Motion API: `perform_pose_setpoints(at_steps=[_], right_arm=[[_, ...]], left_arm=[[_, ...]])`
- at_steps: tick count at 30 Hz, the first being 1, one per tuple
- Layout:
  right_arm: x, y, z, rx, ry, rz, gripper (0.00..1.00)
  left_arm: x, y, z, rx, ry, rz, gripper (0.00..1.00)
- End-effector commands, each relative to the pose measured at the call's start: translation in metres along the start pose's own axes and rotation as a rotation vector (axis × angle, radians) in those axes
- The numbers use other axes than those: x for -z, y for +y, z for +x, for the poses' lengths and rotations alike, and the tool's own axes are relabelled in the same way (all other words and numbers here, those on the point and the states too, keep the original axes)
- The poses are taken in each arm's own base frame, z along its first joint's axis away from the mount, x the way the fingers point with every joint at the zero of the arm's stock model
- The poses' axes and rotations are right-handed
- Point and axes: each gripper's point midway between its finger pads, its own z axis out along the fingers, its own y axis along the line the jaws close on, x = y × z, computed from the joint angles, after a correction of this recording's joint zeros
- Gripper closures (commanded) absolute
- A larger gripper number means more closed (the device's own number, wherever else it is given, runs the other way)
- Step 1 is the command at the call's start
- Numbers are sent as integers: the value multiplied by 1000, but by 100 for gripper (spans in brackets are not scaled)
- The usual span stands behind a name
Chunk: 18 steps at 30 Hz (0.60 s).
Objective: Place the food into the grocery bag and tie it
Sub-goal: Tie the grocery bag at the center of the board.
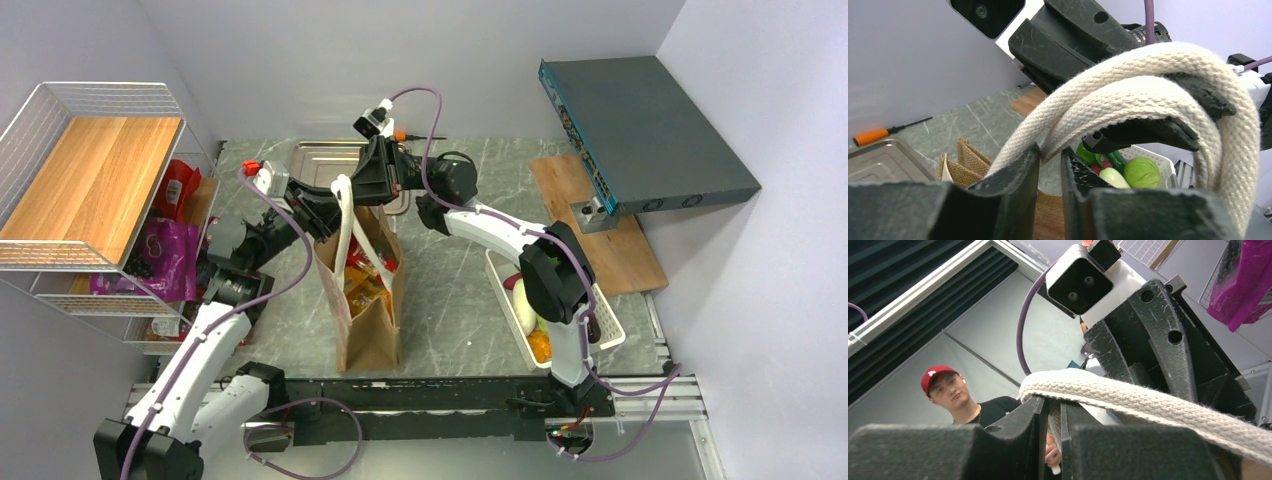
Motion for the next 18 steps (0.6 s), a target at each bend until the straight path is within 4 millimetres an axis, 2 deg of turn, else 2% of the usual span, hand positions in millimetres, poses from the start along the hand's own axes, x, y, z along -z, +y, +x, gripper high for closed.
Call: perform_pose_setpoints(at_steps=[1, 3, 6, 8, 10, 13, 18], right_arm=[[-4, 83, 5, 167, -21, -214, 100], [-3, 82, 4, 165, -25, -217, 100], [-1, 81, 3, 164, -28, -220, 100], [0, 81, 4, 166, -28, -225, 100], [0, 81, 4, 168, -31, -231, 100], [1, 82, 6, 173, -30, -240, 100], [4, 84, 7, 171, -37, -262, 100]], left_arm=[[-1, -26, -28, -41, -81, 110, 78], [-1, -30, -29, -31, -81, 128, 70], [0, -29, -32, -26, -79, 110, 36], [1, -25, -33, -39, -81, 76, 27], [1, -22, -33, -55, -73, 58, 26], [-3, -22, -35, -59, -62, 72, 43], [-8, -23, -42, -30, -122, 96, 45]])
